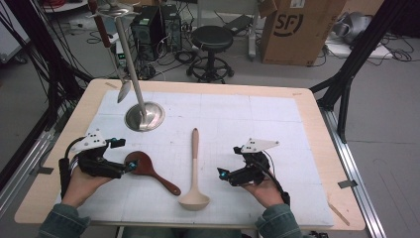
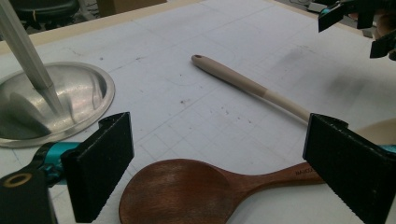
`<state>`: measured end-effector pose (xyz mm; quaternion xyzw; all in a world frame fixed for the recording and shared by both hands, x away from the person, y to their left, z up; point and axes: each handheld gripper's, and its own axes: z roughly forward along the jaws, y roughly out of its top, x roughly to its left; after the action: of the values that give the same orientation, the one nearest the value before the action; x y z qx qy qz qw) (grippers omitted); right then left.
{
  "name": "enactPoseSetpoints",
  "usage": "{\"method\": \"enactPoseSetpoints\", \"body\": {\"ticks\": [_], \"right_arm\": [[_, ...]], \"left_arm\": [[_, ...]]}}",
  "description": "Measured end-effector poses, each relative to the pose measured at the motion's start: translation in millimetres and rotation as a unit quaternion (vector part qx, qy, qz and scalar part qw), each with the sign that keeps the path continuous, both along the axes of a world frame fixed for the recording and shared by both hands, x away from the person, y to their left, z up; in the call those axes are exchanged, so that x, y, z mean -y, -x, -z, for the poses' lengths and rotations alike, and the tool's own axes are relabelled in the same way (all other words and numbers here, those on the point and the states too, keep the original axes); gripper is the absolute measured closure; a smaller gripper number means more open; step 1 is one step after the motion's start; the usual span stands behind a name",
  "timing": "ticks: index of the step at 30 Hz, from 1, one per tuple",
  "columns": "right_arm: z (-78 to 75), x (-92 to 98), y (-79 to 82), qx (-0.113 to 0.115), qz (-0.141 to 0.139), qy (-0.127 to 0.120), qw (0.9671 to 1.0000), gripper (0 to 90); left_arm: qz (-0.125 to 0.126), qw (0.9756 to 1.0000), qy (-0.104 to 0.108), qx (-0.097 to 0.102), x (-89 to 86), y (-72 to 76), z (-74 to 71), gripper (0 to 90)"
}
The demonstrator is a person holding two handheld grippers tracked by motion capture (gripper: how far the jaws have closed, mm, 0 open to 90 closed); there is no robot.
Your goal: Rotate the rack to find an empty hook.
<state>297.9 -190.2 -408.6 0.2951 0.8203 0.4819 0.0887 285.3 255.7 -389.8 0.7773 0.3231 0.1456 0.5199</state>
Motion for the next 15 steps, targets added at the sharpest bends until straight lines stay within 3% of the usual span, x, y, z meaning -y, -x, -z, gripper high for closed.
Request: {"method": "enactPoseSetpoints", "body": {"ticks": [8,10,15], "right_arm": [[-0.9,-10.6,-3.8,0.001,-0.001,0.002,1.0000,2.1],[-0.8,-13.2,-4.5,0.001,-0.005,0.001,1.0000,6.4],[1.0,-22.7,-6.3,-0.002,-0.014,0.004,0.9999,7.6]], "left_arm": [[0.001,1.0000,0.001,0.000,1.4,0.6,0.2,9.3],[0.001,1.0000,0.000,0.000,2.0,0.5,0.4,9.3],[0.003,1.0000,-0.005,0.000,3.1,0.9,1.0,9.3]]}}
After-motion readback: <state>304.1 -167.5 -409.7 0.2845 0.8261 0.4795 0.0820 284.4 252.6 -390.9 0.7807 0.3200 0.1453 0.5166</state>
